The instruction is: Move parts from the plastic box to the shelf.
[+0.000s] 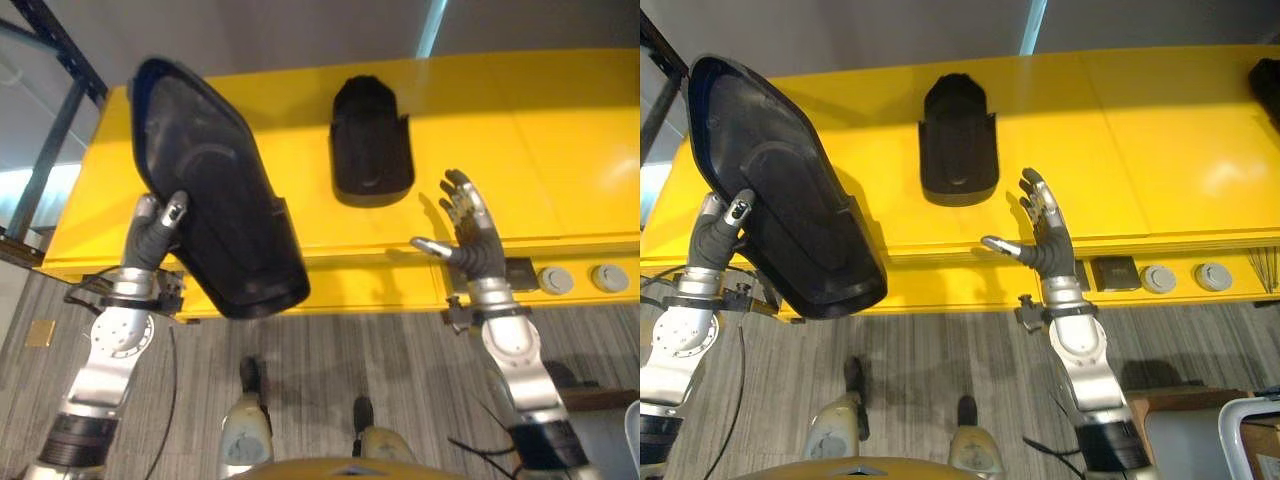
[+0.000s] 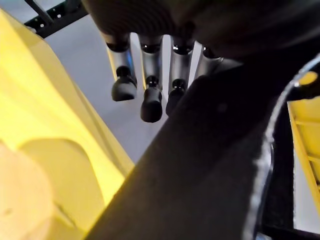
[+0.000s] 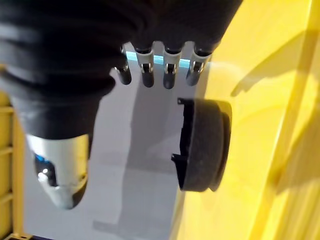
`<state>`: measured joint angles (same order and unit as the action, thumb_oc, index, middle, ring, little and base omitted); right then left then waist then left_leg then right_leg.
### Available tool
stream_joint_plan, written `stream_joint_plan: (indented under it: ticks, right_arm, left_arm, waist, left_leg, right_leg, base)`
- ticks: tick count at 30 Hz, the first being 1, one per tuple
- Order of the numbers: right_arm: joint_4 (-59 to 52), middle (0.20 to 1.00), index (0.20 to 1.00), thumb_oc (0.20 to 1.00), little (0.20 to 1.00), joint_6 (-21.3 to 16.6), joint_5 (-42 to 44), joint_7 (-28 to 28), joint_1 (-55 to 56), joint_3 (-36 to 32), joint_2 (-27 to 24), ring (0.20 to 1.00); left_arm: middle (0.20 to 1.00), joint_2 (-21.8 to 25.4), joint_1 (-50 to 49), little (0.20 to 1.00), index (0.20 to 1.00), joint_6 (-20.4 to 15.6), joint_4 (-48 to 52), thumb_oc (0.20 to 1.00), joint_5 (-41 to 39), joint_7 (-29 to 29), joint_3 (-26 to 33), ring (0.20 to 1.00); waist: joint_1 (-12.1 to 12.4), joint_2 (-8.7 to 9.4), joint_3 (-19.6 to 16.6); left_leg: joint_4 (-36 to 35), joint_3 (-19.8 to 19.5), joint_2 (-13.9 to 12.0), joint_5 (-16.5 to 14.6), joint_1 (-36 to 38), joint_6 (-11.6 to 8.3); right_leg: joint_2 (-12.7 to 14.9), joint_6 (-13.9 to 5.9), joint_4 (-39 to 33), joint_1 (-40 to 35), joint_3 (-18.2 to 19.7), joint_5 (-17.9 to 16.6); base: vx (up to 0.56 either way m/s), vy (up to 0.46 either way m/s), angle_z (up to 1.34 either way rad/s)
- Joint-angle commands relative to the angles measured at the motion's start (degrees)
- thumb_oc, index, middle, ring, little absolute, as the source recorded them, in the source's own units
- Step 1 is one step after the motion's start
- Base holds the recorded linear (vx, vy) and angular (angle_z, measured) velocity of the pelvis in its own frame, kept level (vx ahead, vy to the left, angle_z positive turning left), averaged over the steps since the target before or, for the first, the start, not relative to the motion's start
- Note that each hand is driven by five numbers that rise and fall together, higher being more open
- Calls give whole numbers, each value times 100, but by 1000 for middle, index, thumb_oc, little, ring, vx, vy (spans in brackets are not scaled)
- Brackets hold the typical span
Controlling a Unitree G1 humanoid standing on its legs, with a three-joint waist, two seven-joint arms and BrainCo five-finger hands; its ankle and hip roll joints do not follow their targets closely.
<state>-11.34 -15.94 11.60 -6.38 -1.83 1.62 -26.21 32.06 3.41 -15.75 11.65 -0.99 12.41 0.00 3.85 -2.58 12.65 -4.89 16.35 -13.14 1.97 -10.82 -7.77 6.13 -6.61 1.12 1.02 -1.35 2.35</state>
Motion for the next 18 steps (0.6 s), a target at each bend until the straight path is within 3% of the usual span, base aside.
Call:
stream_joint_plan:
  ticks: [1,4,5,6,8,11,18]
  right_arm:
    - [-444,1000,1000,1000,1000,-280,-458,-239,107,-126,43,1000]
    - [-420,1000,1000,1000,1000,-201,-674,-341,-58,-94,161,1000]
    - [-419,1000,1000,1000,1000,-198,-679,-344,-66,-91,168,1000]
    - [-443,1000,1000,1000,1000,-185,-727,-365,-114,-131,248,1000]
    - [-459,1000,1000,1000,1000,-190,-839,-441,-76,-201,348,1000]
    - [-458,1000,1000,1000,1000,-206,-1038,-637,83,-479,377,1000]
    - [-841,1000,1000,1000,1000,-215,-1372,-775,386,-1260,132,1000]
  left_arm:
    - [200,267,219,200,200,-239,324,200,220,453,330,200]
    - [200,415,310,200,200,-195,390,200,292,499,400,200]
    - [200,421,314,200,200,-195,389,200,293,502,402,200]
    - [200,493,294,200,200,-157,366,200,297,592,515,200]
    - [200,539,230,200,200,-97,317,200,377,682,672,200]
    - [200,563,194,200,200,-35,206,200,502,769,830,200]
    - [200,634,2,200,200,56,-171,200,365,653,1255,200]
  waist:
    - [171,-63,-442]
    - [180,14,-415]
    - [195,25,-412]
    - [151,75,-384]
    - [99,116,-388]
    - [-20,163,-397]
    - [-168,328,-377]
  left_leg:
    - [760,134,150,-375,164,-186]
    - [792,255,378,-530,252,-14]
    - [785,274,382,-529,257,-9]
    - [734,425,392,-557,363,36]
    - [596,621,361,-580,540,56]
    - [519,790,416,-685,731,109]
    - [565,929,408,-827,964,116]
  right_leg:
    - [289,-737,13,-224,-289,675]
    - [681,-839,252,-18,-176,319]
    - [687,-839,257,-4,-156,315]
    - [751,-839,341,154,-21,-81]
    - [646,-839,417,433,153,-401]
    - [252,-839,248,692,297,-182]
    - [-57,-839,103,647,288,-135]
  base:
    - [93,369,-18]
    - [96,256,-10]
    - [81,148,4]
    - [73,127,-10]
    - [104,132,-37]
    - [104,86,-38]
    - [81,-29,-16]
